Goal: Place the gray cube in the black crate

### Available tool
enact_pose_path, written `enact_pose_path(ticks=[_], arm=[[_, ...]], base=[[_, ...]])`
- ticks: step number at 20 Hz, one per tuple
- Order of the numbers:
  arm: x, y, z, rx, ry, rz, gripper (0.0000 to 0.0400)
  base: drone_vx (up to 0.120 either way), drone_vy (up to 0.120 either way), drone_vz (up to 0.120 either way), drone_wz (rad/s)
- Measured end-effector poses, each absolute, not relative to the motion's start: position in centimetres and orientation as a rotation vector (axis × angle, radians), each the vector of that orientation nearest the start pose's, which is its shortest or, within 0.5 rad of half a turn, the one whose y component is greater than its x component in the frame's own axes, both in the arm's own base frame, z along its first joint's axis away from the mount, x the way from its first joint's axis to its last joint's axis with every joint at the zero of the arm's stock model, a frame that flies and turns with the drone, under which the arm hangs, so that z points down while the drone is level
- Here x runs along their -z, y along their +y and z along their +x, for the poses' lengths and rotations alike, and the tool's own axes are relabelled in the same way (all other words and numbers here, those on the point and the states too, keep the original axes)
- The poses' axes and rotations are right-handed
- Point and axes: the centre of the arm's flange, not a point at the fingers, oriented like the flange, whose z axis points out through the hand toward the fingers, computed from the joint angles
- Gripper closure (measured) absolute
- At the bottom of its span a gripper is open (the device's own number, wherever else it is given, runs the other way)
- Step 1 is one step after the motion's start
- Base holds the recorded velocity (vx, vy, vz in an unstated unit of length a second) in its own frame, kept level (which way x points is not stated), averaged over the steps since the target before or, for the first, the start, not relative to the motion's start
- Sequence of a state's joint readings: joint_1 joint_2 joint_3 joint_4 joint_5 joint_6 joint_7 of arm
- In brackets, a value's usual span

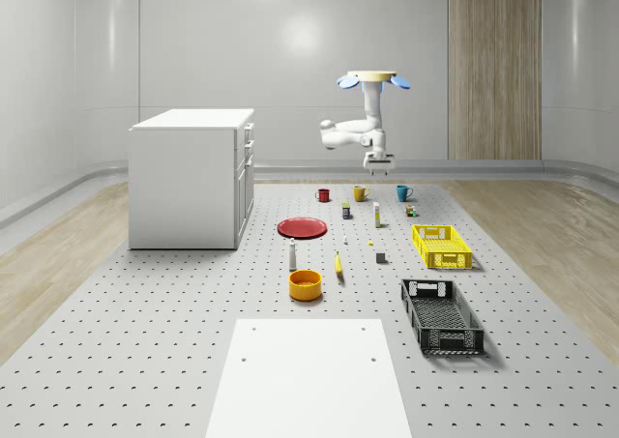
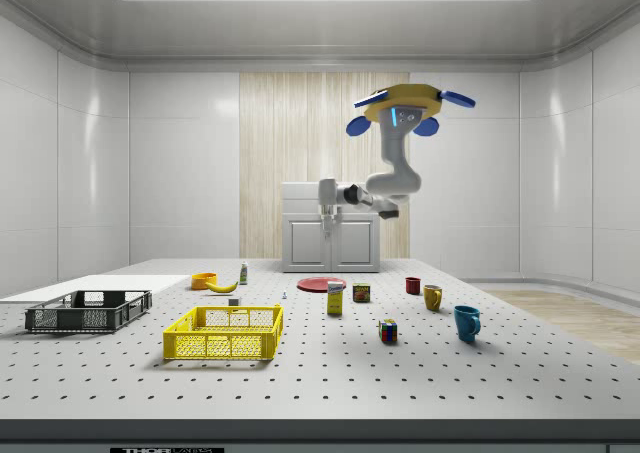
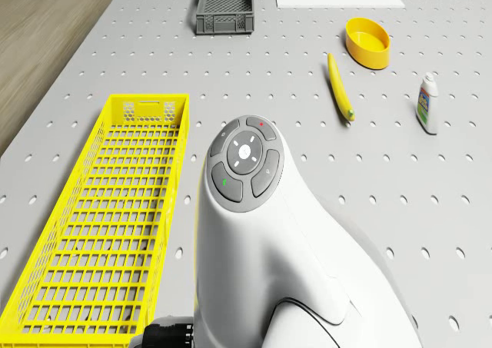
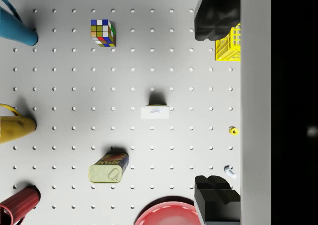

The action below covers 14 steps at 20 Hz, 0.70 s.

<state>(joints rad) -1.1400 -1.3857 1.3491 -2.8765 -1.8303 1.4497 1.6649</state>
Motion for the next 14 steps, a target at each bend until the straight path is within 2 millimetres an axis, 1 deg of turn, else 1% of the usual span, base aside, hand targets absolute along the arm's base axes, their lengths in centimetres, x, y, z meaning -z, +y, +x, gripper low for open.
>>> enact_pose_path(ticks=[8,9,12,13,14], arm=[[-49.07,-0.01,30.68,-0.785,-0.002,0.001,0.0],[-49.07,0.0,30.68,-0.785,-0.002,0.001,0.0],[-49.07,0.0,30.68,-0.785,-0.002,0.001,0.0],[-49.07,0.0,30.68,-0.785,-0.002,0.001,0.0],[-49.07,0.0,30.68,-0.785,-0.002,0.001,0.0]], base=[[0.12,0.0,-0.12,0.0],[0.12,-0.12,-0.08,0.0],[0.12,-0.12,0.0,0.0],[0.12,-0.08,0.0,0.0],[0.12,0.0,0.0,0.0]])
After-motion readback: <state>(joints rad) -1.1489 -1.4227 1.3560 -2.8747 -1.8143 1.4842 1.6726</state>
